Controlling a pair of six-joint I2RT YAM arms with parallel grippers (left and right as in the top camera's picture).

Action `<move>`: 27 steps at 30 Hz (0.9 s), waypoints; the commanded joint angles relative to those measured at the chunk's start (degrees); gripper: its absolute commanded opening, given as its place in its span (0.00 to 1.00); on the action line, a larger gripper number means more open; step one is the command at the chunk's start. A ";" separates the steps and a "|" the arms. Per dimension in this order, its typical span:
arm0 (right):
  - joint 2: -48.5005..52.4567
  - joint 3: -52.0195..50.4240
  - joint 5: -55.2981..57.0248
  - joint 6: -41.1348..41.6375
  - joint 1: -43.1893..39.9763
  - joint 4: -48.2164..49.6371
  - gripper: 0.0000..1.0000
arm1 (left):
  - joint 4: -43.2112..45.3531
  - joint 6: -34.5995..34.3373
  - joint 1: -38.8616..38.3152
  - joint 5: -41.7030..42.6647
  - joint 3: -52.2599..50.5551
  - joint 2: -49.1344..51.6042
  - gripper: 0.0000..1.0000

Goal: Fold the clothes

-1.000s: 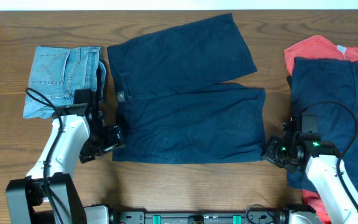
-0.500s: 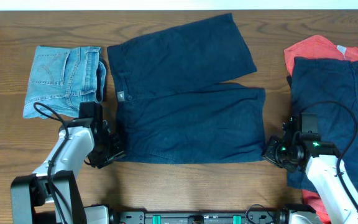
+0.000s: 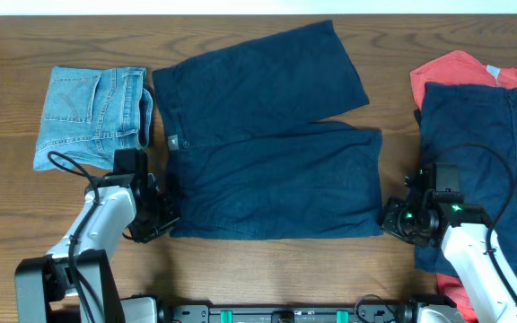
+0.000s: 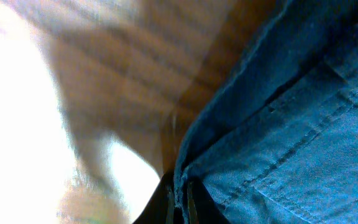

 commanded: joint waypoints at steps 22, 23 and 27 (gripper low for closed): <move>3.13 -5.38 -8.07 4.46 -0.17 4.81 0.37 | -1.46 0.31 0.09 2.91 -0.22 1.18 0.06; 3.61 -5.84 -8.04 5.73 -0.17 5.57 0.33 | -1.49 0.31 0.09 2.93 -0.22 1.05 0.06; 5.33 -6.34 -6.40 8.81 -0.20 5.60 0.28 | -1.88 0.33 0.09 2.86 -0.22 -0.13 0.06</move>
